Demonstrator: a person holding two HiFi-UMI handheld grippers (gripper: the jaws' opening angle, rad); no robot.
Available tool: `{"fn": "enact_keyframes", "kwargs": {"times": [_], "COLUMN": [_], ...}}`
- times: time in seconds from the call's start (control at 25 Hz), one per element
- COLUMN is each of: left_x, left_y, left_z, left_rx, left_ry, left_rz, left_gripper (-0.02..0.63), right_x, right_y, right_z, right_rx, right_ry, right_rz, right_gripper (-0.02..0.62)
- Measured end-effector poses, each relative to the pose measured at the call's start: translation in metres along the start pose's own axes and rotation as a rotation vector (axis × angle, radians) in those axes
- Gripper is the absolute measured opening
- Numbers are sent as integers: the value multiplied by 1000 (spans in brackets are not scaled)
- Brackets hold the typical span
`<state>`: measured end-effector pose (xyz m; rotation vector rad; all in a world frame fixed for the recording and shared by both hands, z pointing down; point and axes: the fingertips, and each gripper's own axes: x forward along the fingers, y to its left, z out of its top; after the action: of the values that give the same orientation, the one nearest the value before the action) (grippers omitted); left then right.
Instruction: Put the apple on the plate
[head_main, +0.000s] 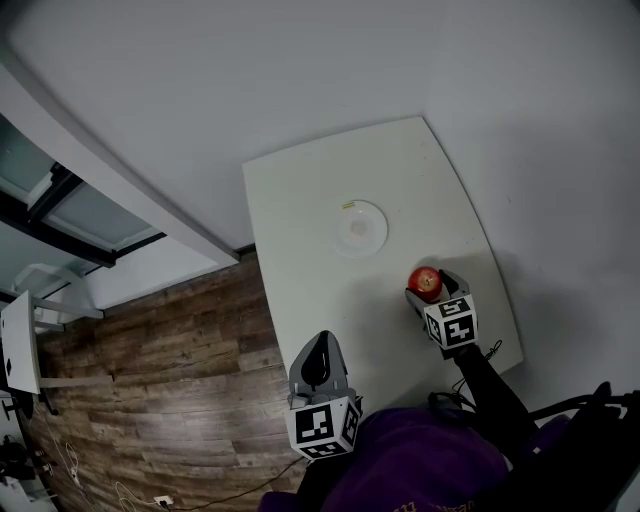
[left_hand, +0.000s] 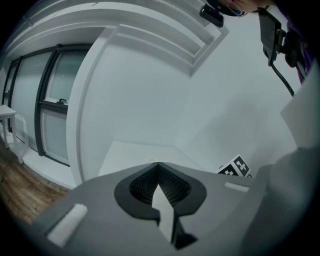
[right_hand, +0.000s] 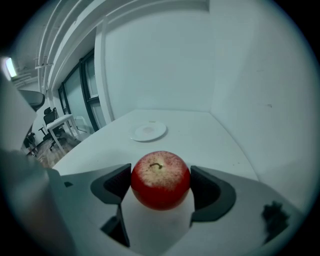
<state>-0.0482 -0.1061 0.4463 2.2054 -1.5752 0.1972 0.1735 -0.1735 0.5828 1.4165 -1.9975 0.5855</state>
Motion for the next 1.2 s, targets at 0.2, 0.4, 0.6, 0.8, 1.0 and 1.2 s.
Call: {"fn": "enact_keyframes", "kwargs": {"times": [0.2, 0.4, 0.6, 0.8, 1.0, 1.2], "left_x": [1, 1, 1, 4, 4, 3], "left_y": [4, 7, 12, 15, 19, 24], "left_z": [0, 0, 1, 1, 0, 2], "left_rx": [-7, -22, -36, -40, -47, -51], "left_ry": [-2, -8, -12, -11, -12, -15], "left_rz": [5, 11, 19, 23, 32, 40], "left_gripper": [6, 6, 6, 6, 6, 6], "right_x": [3, 8, 15, 24, 31, 36], "right_y": [4, 10, 18, 25, 34, 41], "right_z": [9, 20, 35, 47, 53, 62], "right_rx": [-19, -49, -76, -97, -117, -139], "right_ry": [-7, -10, -30, -40, -41, -46], "right_rz": [10, 24, 34, 52, 71, 83], "right_gripper": [374, 374, 374, 374, 374, 374]}}
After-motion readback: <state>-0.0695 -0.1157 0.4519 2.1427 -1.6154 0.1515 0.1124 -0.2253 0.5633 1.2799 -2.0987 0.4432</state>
